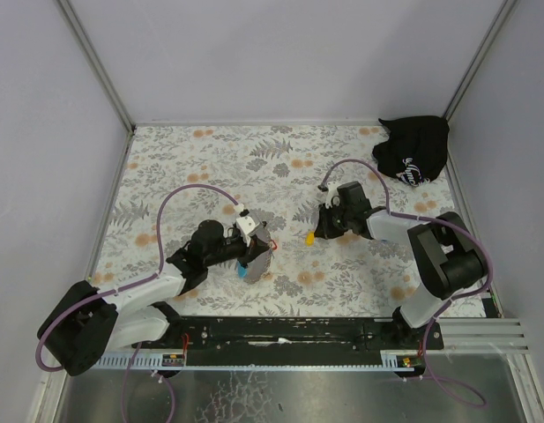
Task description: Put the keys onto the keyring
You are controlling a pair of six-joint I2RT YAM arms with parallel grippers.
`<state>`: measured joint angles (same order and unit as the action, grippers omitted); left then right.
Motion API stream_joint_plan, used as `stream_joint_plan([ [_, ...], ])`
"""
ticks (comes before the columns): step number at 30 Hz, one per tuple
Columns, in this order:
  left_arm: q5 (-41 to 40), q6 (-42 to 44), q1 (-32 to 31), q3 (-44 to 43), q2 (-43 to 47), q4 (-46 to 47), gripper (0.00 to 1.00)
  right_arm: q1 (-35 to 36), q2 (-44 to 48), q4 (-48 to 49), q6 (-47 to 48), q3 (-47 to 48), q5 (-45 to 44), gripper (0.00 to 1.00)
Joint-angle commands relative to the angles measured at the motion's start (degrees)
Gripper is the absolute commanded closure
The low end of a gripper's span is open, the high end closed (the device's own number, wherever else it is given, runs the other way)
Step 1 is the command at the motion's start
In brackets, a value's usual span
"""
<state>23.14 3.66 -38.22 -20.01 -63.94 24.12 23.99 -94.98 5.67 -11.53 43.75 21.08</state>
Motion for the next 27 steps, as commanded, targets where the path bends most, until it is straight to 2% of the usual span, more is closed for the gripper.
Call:
stream_joint_plan([
  [1, 0.5, -0.2, -0.2, -1.2, 1.0, 1.5, 1.00, -0.1, 3.6, -4.5, 1.1, 2.4, 0.0, 0.99],
  [4, 0.5, -0.3, -0.2, -1.2, 1.0, 1.5, 1.00, 0.8, 6.0, -12.4, 2.6, 6.1, -4.0, 1.00],
  [9, 0.3, -0.2, -0.2, -1.1, 1.4, 1.4, 1.00, 6.0, 6.1, -26.3, 5.5, 13.0, -18.3, 1.00],
  [17, 0.3, -0.3, -0.2, -1.0, 2.1, 1.2, 1.00, 11.9, 5.4, -38.0, 6.7, 19.3, -32.6, 1.00],
  [21, 0.3, -0.4, -0.2, -0.9, 2.3, 1.3, 1.00, 13.5, 7.1, -43.4, 6.6, 21.2, -37.0, 1.00],
  [27, 0.5, -0.4, -0.2, -0.8, 2.2, 1.4, 1.00, 14.4, 6.3, -51.4, 7.2, 24.3, -37.8, 1.00],
])
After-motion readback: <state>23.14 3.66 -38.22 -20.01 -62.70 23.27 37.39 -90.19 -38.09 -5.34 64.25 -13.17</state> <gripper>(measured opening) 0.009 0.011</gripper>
